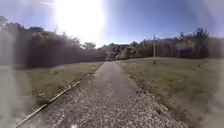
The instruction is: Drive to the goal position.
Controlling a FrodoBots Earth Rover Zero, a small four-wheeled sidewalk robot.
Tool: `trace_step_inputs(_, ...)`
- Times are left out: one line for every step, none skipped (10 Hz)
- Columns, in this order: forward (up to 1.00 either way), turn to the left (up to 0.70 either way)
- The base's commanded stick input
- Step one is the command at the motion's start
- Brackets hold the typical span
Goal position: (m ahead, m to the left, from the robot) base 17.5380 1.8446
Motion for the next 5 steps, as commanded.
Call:
trace_step_inputs(1.00,0.00)
trace_step_inputs(1.00,0.00)
trace_step_inputs(1.00,0.00)
trace_step_inputs(1.00,0.00)
trace_step_inputs(1.00,0.00)
